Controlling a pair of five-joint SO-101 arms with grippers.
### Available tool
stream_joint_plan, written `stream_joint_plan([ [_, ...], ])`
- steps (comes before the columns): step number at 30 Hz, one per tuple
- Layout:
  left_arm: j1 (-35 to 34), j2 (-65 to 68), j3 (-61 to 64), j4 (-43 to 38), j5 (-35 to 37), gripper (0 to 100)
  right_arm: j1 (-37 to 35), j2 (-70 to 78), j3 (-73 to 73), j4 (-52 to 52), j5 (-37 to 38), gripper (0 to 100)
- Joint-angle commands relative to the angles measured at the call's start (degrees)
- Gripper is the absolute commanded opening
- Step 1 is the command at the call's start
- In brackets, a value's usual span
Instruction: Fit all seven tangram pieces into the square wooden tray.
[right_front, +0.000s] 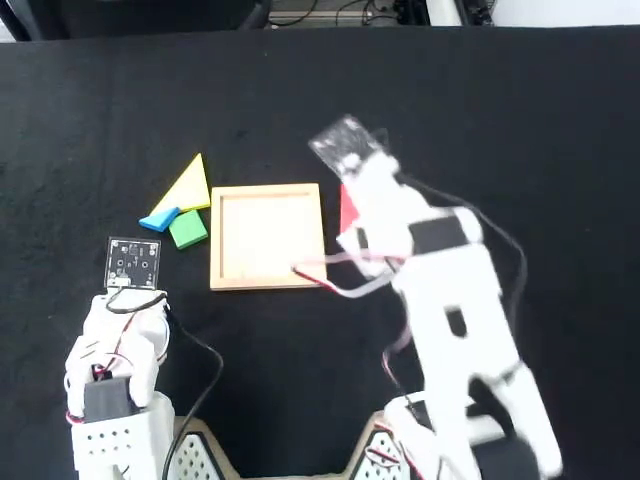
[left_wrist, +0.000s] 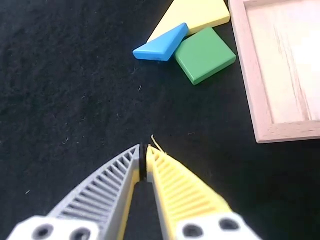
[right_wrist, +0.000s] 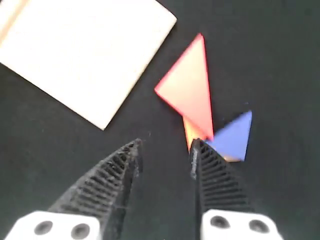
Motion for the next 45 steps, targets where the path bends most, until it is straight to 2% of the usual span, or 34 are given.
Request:
stream_joint_plan([
  [1, -0.66, -0.35, 0.84, 0.26, -0.35, 3, -1.76, 9.27, -13.85, 1.93, 0.62, 17.0],
  [3, -0.75, -0.35, 0.84, 0.26, -0.35, 3, -1.76, 14.02, -18.77, 3.60, 2.11, 17.0],
  [7, -0.75, -0.35, 0.84, 0.26, -0.35, 3, -1.49, 21.32, -22.90, 6.68, 11.43, 17.0],
  [11, -0.75, -0.35, 0.84, 0.26, -0.35, 3, -1.41, 26.59, -24.22, 6.59, 14.24, 17.4],
  [17, -0.75, -0.35, 0.84, 0.26, -0.35, 3, -0.88, 31.25, -26.07, 2.81, 20.75, 34.3],
  [20, -0.75, -0.35, 0.84, 0.26, -0.35, 3, 0.09, 33.54, -25.80, 0.35, 22.77, 33.9],
  [30, -0.57, -0.35, 0.84, 0.26, -0.44, 3, 4.48, 45.93, -26.24, -8.35, 24.26, 31.6],
  [40, -0.40, -0.35, 0.84, 0.26, -0.44, 3, 5.98, 47.60, -25.89, -8.35, 23.91, 31.5],
  [45, -0.22, -0.35, 0.84, 0.18, -0.44, 3, 5.89, 44.53, -26.68, -4.04, 24.18, 31.5],
])
